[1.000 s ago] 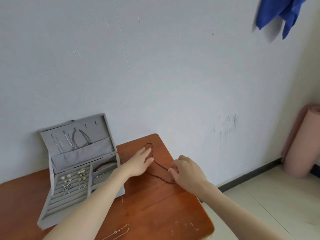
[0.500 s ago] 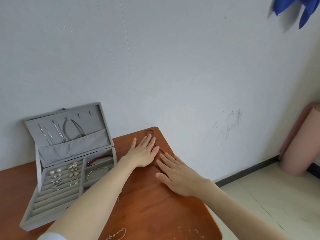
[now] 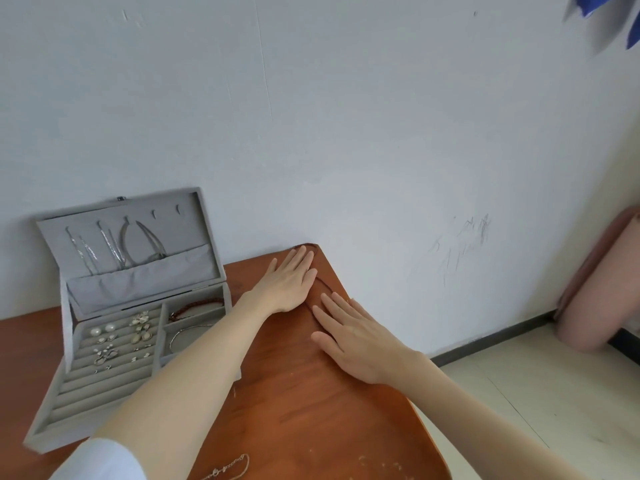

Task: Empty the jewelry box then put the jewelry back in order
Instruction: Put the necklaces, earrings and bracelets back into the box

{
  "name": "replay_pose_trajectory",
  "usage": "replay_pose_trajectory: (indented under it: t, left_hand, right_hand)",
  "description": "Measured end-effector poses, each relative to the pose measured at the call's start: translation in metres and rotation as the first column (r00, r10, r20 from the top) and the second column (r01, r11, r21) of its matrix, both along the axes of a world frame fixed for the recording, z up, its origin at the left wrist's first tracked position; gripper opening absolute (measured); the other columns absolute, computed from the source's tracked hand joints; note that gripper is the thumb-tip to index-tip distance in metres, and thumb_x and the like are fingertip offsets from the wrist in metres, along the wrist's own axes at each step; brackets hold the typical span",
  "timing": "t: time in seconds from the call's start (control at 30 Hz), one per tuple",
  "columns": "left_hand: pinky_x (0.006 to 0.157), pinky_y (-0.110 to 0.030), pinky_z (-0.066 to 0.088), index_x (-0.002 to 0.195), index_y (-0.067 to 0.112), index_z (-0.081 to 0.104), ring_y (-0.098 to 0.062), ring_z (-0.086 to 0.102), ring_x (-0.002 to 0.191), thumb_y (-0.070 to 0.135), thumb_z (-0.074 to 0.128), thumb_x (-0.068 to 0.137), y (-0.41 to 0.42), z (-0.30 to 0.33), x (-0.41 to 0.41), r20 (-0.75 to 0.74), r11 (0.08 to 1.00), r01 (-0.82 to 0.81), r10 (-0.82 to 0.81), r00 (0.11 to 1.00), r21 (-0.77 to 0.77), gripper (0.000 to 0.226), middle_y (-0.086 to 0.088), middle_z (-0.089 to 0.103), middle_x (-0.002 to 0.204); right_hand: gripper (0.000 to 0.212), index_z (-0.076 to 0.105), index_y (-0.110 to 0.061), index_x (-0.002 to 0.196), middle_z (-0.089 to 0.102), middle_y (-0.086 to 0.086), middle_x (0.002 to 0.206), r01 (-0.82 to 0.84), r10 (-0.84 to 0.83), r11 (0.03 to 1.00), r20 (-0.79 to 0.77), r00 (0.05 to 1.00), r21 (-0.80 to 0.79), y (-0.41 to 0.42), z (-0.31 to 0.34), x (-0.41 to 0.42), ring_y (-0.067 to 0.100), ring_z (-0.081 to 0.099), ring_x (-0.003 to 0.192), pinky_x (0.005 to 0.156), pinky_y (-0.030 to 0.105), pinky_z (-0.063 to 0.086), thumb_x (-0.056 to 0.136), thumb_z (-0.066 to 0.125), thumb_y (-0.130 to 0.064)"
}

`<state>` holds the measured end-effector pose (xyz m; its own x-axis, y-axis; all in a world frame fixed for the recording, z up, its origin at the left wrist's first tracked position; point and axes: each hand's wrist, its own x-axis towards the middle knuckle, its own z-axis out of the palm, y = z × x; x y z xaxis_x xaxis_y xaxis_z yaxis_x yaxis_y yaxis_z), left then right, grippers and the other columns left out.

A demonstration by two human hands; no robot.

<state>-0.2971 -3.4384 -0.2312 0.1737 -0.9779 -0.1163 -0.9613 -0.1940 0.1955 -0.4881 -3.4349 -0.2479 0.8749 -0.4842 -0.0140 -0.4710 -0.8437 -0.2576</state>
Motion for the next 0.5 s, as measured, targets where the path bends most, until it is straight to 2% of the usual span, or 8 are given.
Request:
replay_pose_trajectory:
  t: [0.23, 0.43, 0.5]
  left_hand:
    - [0.116, -0.038, -0.005, 0.147, 0.021, -0.004, -0.011, -0.013, 0.142, 0.04, 0.009, 0.099, 0.07, 0.038, 0.013, 0.118, 0.991, -0.017, 0.034, 0.992, -0.136, 0.054, 0.003, -0.012, 0.156]
    - [0.118, -0.039, -0.003, 0.147, 0.026, -0.005, -0.008, -0.013, 0.142, 0.046, 0.011, 0.097, 0.169, 0.06, 0.015, 0.054, 0.967, -0.106, 0.122, 0.991, -0.23, 0.056, 0.007, -0.011, 0.155]
    - [0.118, -0.037, 0.001, 0.147, 0.027, 0.001, -0.009, -0.006, 0.143, 0.046, 0.015, 0.097, 0.208, 0.058, 0.022, 0.038, 0.949, -0.137, 0.154, 0.987, -0.286, 0.055, 0.008, -0.004, 0.156]
  right_hand:
    - [0.058, 0.003, -0.025, 0.149, -0.004, -0.002, 0.158, 0.029, -0.028, 0.999, 0.02, 0.999, -0.036, 0.015, 0.03, 0.001, 0.013, -0.011, 0.144, 0.117, 0.037, -0.008, 0.097, 0.013, -0.05]
    - [0.057, 0.007, -0.024, 0.148, 0.003, -0.001, 0.158, -0.034, 0.042, 0.996, 0.102, 0.994, -0.082, 0.069, 0.06, 0.032, 0.015, -0.007, 0.145, 0.119, 0.041, -0.003, 0.098, 0.017, -0.049]
    - [0.057, 0.008, -0.024, 0.148, 0.006, -0.002, 0.158, -0.078, 0.085, 0.995, 0.115, 0.99, -0.063, 0.096, 0.06, 0.047, 0.016, -0.004, 0.145, 0.118, 0.043, -0.003, 0.098, 0.018, -0.049]
